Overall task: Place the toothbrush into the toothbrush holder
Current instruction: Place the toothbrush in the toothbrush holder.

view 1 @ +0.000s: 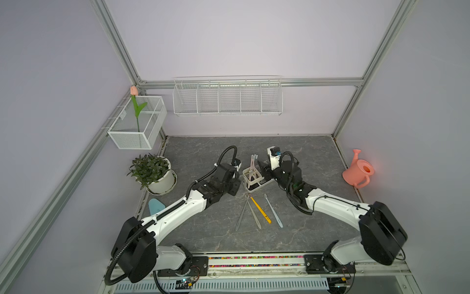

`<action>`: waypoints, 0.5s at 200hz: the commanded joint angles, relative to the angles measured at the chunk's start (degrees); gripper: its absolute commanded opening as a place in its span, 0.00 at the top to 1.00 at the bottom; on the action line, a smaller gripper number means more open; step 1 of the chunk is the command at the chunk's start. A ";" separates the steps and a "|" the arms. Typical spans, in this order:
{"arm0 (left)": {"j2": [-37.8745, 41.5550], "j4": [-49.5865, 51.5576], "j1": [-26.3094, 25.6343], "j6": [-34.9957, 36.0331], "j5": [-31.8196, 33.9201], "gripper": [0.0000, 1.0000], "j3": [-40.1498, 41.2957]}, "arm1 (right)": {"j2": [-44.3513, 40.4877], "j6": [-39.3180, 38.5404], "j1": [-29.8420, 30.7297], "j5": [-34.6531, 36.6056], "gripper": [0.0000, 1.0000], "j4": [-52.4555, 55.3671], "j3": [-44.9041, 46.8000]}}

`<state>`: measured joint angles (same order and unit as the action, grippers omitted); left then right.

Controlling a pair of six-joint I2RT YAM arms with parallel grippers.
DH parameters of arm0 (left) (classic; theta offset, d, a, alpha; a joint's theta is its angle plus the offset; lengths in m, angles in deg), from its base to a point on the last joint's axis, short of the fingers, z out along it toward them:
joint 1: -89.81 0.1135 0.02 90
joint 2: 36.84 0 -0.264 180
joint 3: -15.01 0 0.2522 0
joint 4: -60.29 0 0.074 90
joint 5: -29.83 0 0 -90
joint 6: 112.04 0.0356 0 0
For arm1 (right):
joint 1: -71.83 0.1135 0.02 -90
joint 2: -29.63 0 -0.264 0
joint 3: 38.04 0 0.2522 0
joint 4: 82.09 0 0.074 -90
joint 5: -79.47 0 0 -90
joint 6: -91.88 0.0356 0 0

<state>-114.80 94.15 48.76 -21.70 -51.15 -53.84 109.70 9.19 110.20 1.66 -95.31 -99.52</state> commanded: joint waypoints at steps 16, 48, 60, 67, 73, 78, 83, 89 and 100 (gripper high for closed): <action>-4.35 3.50 3.52 8.04 -3.92 0.52 -3.30 | -6.58 9.16 -7.04 -6.17 0.37 14.96 -1.87; -5.63 1.01 6.70 14.01 -8.57 0.52 -2.36 | -10.47 10.51 -12.00 -10.78 0.32 22.45 -2.28; -5.37 0.67 7.75 16.38 -11.53 0.52 -2.09 | -11.44 9.62 -12.82 -11.42 0.31 25.23 -2.29; -5.22 0.76 8.40 17.67 -13.51 0.52 -1.93 | -12.05 9.32 -13.32 -11.59 0.31 26.44 -3.67; -4.93 0.66 9.06 18.53 -15.17 0.52 -1.66 | -12.68 9.23 -13.68 -11.80 0.30 27.00 -3.86; -4.88 0.52 9.63 19.04 -16.36 0.52 -1.47 | -13.18 9.25 -14.10 -12.12 0.29 27.40 -3.71; -4.84 0.27 10.25 19.50 -17.37 0.52 -1.27 | -13.75 9.35 -14.39 -12.37 0.29 27.53 -3.41; -4.94 0.16 10.80 19.92 -18.67 0.52 -1.31 | -14.41 9.38 -14.73 -12.60 0.28 27.57 -3.11; -5.82 1.23 11.42 21.40 -20.85 0.52 -1.96 | -15.22 9.53 -15.14 -12.32 0.26 27.73 -2.99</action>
<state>-120.44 95.07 58.55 -6.21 -64.15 -55.59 97.24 18.00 96.21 -8.84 -70.61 -101.51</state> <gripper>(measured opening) 0.480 0.722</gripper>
